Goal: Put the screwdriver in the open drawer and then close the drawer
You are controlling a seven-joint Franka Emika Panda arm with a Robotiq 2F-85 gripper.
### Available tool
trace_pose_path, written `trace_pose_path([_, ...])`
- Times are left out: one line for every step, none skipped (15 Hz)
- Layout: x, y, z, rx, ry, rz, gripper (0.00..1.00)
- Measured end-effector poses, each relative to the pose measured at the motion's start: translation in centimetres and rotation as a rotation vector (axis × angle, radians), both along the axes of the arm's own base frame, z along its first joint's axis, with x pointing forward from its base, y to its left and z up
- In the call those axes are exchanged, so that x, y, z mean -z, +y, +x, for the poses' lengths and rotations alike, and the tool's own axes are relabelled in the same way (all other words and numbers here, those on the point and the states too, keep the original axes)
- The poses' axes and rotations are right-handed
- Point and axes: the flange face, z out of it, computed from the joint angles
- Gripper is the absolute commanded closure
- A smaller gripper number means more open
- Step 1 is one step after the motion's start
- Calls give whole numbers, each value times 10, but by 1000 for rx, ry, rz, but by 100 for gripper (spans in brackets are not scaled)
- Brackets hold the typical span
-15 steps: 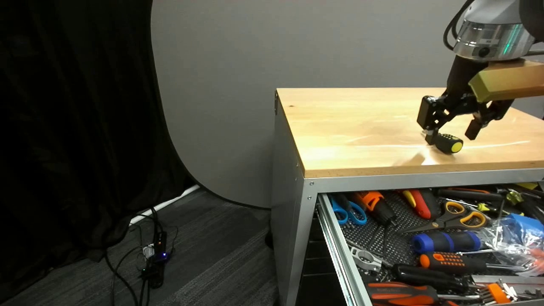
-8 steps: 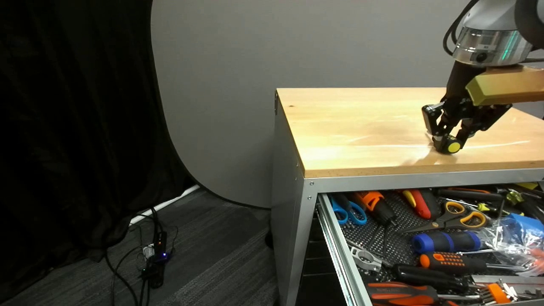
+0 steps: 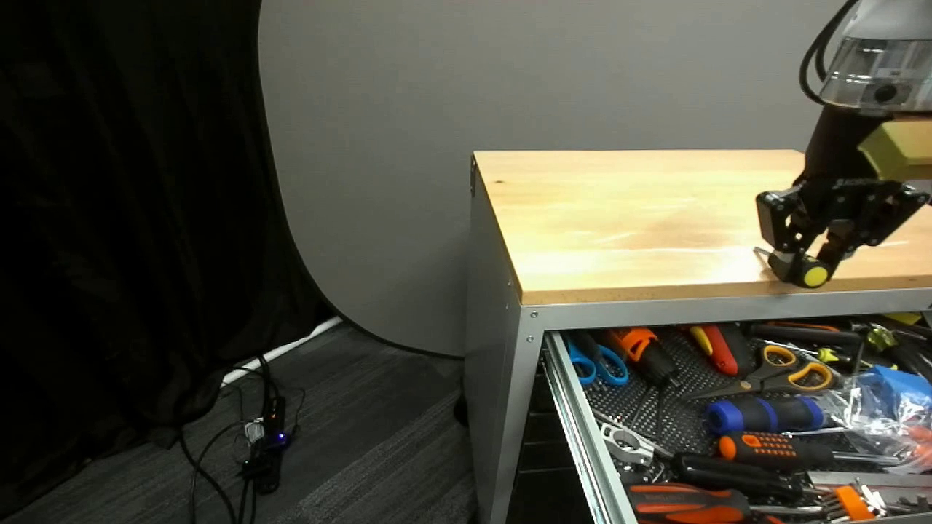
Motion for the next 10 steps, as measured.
trace_pose_path([-1, -1, -15, -1, 18, 0, 88])
trace_pose_path([-2, -2, -31, 2, 35, 4, 89])
trace_pose_path([-3, -2, -47, 5, 49, 10, 89])
trace_pose_path([-2, -1, -63, 7, 64, 16, 89])
trace_pose_path([0, 0, -78, 7, 78, 18, 89])
trace_pose_path([2, 3, -91, 7, 83, 19, 90])
trace_pose_path([3, 9, -100, 7, 80, 24, 40])
trace_pose_path([5, 15, -108, 9, 71, 29, 39])
trace_pose_path([7, 22, -114, 13, 64, 39, 34])
trace_pose_path([10, 29, -120, 22, 59, 54, 26])
